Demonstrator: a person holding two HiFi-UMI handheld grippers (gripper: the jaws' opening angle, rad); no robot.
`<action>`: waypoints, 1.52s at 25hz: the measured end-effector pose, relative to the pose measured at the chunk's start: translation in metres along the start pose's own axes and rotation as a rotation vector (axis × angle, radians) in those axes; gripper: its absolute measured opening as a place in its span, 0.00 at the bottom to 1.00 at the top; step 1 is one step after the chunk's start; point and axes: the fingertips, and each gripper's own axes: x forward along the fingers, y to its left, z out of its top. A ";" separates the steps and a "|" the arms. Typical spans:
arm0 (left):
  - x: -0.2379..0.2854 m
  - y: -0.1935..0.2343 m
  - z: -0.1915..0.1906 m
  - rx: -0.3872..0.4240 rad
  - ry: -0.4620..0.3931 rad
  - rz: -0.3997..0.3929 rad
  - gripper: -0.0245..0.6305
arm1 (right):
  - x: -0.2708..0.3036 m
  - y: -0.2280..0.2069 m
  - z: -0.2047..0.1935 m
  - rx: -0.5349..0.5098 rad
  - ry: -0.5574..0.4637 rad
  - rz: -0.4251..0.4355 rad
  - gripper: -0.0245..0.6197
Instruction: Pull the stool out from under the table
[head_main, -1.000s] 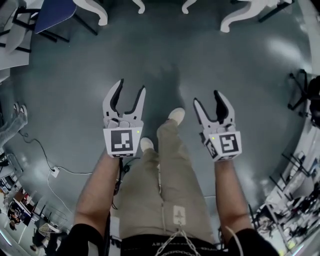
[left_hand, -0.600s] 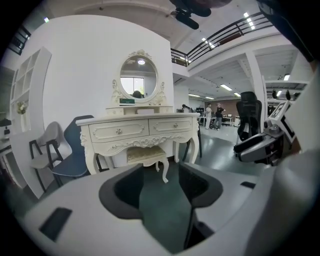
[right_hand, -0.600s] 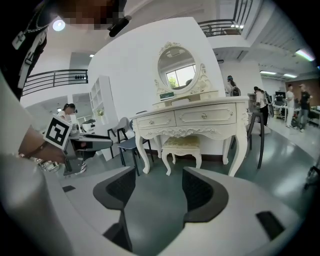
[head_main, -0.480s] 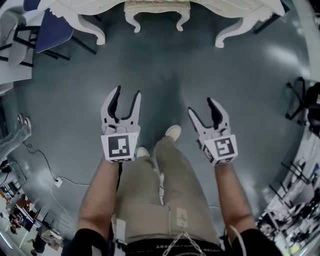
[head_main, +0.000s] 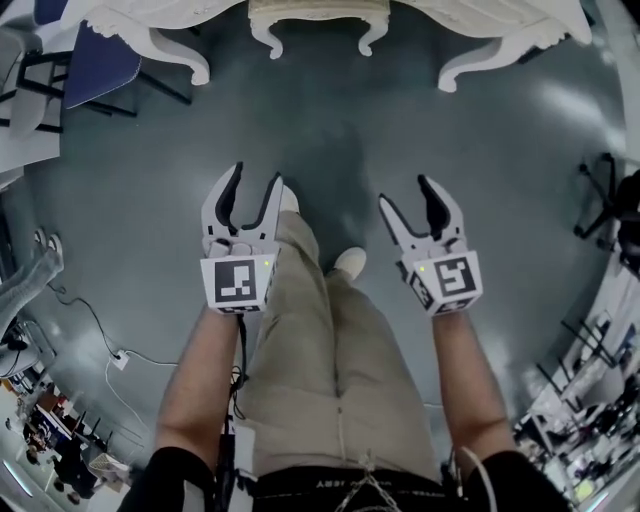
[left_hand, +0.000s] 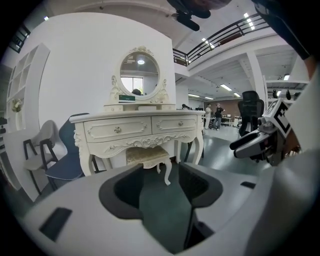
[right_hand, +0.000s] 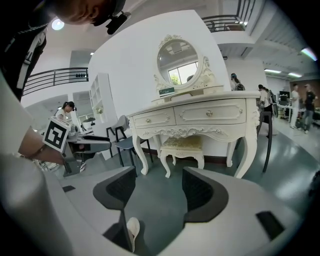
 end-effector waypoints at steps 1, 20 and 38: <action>0.007 0.005 0.000 0.003 0.008 -0.001 0.38 | 0.007 0.000 0.004 -0.001 -0.001 0.004 0.45; 0.135 0.112 0.032 0.101 0.104 -0.093 0.38 | 0.153 -0.037 0.072 0.042 0.013 -0.073 0.45; 0.240 0.142 -0.038 0.137 0.236 -0.117 0.38 | 0.265 -0.100 0.063 -0.066 0.074 -0.063 0.45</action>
